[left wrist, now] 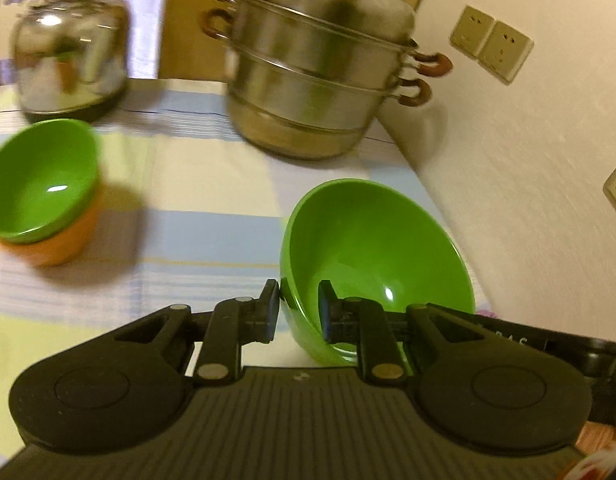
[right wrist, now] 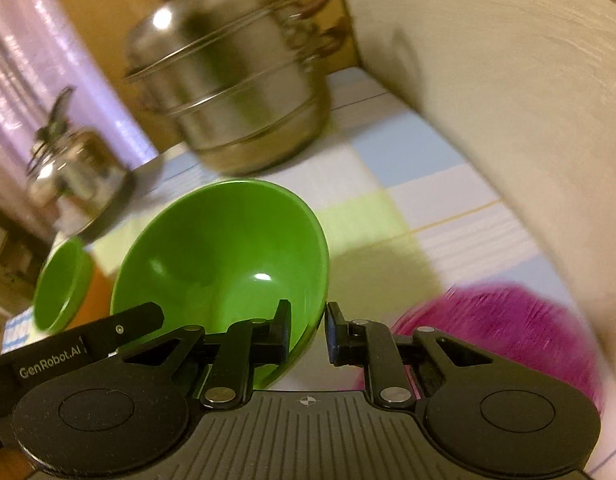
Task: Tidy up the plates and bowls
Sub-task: 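Lift the small green bowl with both grippers toward the stacked bowls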
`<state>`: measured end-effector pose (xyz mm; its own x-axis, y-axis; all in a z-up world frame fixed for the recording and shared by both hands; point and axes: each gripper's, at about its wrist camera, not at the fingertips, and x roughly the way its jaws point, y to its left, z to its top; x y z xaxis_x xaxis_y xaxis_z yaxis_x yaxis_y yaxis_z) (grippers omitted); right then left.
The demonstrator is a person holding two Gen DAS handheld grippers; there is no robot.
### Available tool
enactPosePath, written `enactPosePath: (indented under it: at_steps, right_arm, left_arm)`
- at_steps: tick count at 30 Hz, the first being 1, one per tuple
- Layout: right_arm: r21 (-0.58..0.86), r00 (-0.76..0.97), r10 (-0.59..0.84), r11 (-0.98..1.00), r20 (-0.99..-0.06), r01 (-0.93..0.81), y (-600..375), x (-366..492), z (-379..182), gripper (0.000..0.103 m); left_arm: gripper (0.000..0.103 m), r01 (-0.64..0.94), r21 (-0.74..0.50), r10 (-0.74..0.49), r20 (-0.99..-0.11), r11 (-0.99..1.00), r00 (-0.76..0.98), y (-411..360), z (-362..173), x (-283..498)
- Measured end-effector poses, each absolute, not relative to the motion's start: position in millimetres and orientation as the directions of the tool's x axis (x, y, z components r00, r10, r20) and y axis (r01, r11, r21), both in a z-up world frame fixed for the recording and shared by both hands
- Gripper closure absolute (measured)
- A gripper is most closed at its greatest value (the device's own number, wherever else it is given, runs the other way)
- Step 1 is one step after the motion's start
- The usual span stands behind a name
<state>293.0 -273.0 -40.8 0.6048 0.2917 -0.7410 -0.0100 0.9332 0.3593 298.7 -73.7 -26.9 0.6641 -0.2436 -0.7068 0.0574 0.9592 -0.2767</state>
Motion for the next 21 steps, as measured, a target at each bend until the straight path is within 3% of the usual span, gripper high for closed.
enactPosePath:
  at_steps: [21]
  right_arm:
    - [0.370,0.557,0.416,0.907,-0.719,-0.200,-155.5,214.6,-14.6,0.085]
  left_arm:
    - [0.085,-0.137,-0.297,-0.112,-0.688,0.945,0.717,40.5,3.7,186.2]
